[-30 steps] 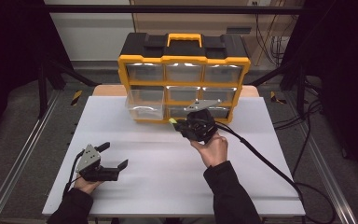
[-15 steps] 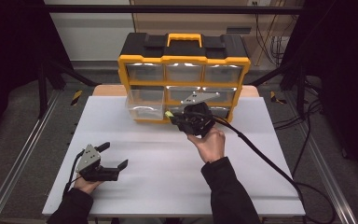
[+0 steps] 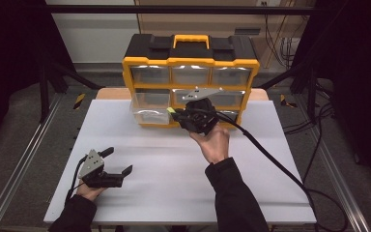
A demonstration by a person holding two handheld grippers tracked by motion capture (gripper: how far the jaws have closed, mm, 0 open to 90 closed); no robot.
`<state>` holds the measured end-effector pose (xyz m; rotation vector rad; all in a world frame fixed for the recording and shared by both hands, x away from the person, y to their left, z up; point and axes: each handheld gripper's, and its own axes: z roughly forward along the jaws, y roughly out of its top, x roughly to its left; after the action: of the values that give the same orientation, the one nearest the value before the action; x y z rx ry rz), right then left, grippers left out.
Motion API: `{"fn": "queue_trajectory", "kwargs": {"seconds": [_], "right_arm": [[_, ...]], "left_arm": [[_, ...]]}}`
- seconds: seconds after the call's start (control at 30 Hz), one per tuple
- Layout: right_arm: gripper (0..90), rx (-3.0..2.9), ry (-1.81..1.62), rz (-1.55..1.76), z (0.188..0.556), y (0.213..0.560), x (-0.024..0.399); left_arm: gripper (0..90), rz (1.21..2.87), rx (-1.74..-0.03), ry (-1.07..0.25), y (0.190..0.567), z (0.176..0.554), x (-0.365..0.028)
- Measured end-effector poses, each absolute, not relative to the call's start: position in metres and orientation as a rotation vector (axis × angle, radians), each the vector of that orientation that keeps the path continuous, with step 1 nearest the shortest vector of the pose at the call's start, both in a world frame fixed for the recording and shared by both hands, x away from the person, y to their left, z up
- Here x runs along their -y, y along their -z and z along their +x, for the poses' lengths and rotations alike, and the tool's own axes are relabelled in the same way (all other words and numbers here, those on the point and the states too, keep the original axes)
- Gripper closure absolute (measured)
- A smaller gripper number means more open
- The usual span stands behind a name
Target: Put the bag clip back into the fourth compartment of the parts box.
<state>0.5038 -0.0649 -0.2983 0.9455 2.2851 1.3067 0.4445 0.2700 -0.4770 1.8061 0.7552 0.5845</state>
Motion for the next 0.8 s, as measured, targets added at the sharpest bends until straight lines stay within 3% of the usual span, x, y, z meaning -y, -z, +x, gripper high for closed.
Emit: {"fn": "queue_trajectory", "kwargs": {"seconds": [0.8], "right_arm": [[78.4,-2.276,-1.305,0.907,0.528,0.288,0.038]], "left_arm": [[2.2,1.805,-0.753,-0.586,0.477,0.444,-0.270]]}}
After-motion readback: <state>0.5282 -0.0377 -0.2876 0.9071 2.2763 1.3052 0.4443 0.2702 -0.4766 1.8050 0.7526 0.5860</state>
